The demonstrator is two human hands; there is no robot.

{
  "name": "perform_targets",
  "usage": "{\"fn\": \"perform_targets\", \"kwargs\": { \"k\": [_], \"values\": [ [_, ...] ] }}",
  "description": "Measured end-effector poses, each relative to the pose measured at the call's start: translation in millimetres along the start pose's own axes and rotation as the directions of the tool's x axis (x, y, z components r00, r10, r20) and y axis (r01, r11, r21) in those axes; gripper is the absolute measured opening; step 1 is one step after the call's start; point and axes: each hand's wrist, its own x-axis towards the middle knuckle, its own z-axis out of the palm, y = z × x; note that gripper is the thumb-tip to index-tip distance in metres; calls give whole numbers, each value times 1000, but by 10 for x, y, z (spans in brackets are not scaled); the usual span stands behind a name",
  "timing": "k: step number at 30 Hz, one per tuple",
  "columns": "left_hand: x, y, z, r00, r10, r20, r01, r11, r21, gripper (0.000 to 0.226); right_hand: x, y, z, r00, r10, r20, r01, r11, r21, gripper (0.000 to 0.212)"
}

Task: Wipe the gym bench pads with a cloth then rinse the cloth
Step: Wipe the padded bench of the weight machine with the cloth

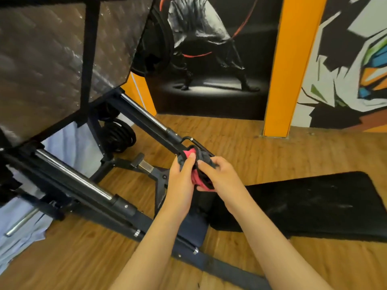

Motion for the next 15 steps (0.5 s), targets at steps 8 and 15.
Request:
{"fn": "perform_targets", "kwargs": {
  "k": [8, 15],
  "values": [
    [181, -226, -53, 986, -133, 104, 136, 991, -16, 31, 41, 179, -24, 986, 15, -166, -17, 1000, -11, 27],
    [215, -486, 188, 970, -204, 129, 208, 978, -13, 31, 45, 278, -346, 973, 9, -233, -22, 998, -56, 21]
  ]
}}
